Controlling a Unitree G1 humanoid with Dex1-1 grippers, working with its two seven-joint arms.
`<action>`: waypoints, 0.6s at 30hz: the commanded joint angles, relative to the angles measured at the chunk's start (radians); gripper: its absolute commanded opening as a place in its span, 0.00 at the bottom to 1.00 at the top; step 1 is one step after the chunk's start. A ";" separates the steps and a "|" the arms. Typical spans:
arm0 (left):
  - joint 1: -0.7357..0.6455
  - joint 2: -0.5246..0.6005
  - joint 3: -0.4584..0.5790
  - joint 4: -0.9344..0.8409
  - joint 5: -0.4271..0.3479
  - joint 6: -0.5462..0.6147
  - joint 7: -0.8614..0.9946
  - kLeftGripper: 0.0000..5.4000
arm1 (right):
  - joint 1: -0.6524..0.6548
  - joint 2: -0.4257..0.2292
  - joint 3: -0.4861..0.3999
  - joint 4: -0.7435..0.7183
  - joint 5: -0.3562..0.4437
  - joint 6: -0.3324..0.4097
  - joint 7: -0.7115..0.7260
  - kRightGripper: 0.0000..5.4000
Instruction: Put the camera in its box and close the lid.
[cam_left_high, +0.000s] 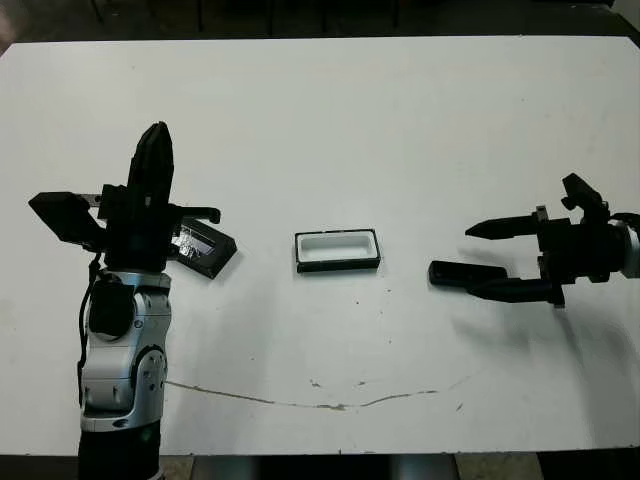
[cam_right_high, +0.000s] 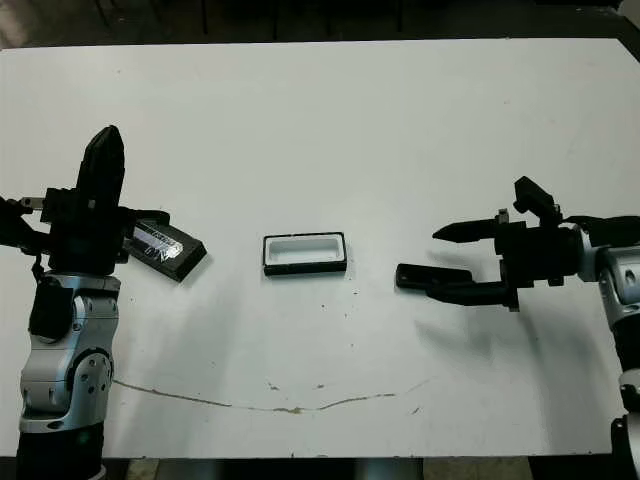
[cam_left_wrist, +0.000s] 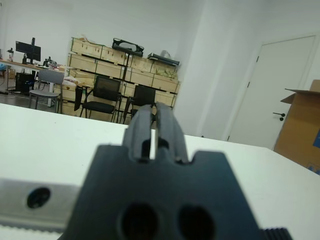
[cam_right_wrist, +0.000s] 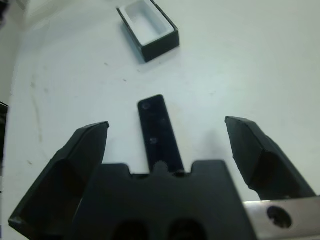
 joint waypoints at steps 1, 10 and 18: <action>0.022 0.013 0.007 0.010 -0.003 0.018 0.000 0.00 | 0.032 -0.017 0.010 -0.018 -0.022 0.031 -0.016 1.00; 0.021 0.015 0.007 0.014 0.004 0.008 -0.002 0.00 | 0.055 -0.043 0.040 -0.089 -0.080 0.125 -0.075 0.96; 0.022 0.022 0.009 0.009 0.001 0.018 0.000 0.00 | 0.089 -0.021 0.018 -0.014 -0.044 0.118 -0.056 0.84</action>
